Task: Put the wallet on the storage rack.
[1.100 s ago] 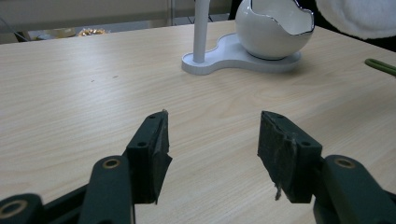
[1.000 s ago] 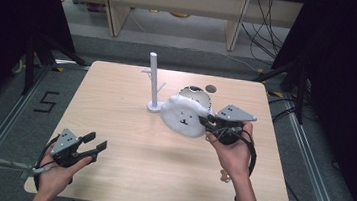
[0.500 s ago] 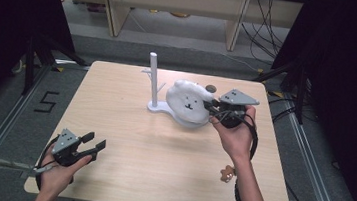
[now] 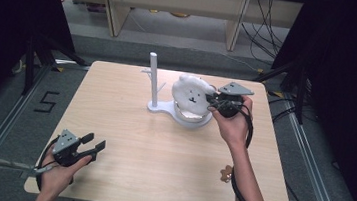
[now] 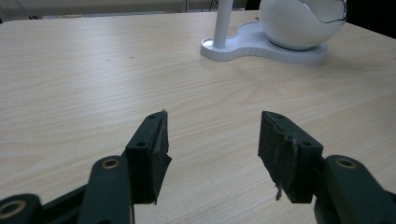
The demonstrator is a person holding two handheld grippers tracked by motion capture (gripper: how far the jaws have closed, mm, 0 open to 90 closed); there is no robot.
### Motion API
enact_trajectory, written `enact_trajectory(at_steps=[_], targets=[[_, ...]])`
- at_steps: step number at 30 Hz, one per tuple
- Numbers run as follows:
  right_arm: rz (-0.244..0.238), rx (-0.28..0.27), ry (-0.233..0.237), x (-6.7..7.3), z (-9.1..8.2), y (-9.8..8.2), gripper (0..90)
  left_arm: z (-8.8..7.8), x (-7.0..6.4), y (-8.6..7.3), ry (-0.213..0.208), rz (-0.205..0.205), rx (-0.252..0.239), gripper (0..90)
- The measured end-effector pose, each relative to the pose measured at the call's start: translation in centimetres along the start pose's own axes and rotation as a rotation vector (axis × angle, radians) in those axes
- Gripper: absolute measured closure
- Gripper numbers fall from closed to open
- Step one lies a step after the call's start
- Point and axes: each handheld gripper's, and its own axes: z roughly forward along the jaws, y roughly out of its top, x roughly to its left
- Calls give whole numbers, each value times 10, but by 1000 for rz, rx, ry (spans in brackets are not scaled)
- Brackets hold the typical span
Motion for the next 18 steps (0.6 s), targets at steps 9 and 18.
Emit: enact_trajectory(at_steps=[9, 18], targets=[[-12, 23, -19, -4, 18, -6, 779, 1, 0, -3, -1, -4, 6, 425], [-40, 86, -51, -8, 29, -15, 779, 3, 0, -4, -4, 0, 12, 424]])
